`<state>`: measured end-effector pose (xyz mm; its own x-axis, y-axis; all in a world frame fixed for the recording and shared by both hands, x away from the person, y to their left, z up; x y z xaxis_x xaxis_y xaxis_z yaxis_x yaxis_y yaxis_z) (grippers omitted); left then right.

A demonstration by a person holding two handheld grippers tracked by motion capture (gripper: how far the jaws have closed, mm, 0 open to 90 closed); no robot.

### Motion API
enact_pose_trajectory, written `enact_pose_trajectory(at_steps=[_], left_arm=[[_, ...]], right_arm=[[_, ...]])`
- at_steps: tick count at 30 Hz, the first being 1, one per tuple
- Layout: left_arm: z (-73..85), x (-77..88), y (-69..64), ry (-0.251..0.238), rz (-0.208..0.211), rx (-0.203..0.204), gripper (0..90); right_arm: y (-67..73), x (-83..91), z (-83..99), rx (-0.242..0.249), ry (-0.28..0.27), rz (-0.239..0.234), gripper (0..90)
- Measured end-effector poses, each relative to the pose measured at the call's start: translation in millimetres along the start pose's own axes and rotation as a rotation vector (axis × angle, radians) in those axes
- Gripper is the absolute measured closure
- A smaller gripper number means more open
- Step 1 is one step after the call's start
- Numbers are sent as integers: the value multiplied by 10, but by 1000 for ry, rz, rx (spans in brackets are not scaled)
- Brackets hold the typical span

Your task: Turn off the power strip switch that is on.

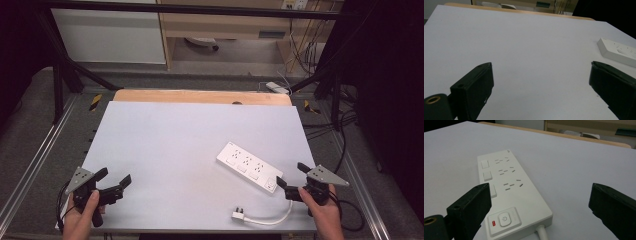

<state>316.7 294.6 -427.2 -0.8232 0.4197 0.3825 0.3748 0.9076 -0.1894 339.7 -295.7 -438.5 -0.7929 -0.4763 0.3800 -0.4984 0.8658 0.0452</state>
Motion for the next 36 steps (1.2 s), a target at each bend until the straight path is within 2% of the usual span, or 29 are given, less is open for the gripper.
enact_pose_trajectory(at_steps=[11,24,36], left_arm=[[14,-21,-19,19,3,-16,59],[20,-34,-40,29,6,-34,59],[25,-57,-62,40,13,-50,59]], right_arm=[[17,4,-19,-11,-1,-4,40],[42,42,-74,-39,-29,-8,29],[75,45,-106,-45,-24,-16,25]])
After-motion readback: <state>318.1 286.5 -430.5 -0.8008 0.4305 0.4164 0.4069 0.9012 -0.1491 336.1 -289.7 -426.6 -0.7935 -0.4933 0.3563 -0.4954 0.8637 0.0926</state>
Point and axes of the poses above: each handheld gripper's, and its own axes: x roughly backward along the jaws, z roughly out of its underside, y roughly to its left, the point moved 2 cm from there along -x, roughly forward along the jaws, and after that the axes turned 1 degree about -x, right-handed, at the moved point
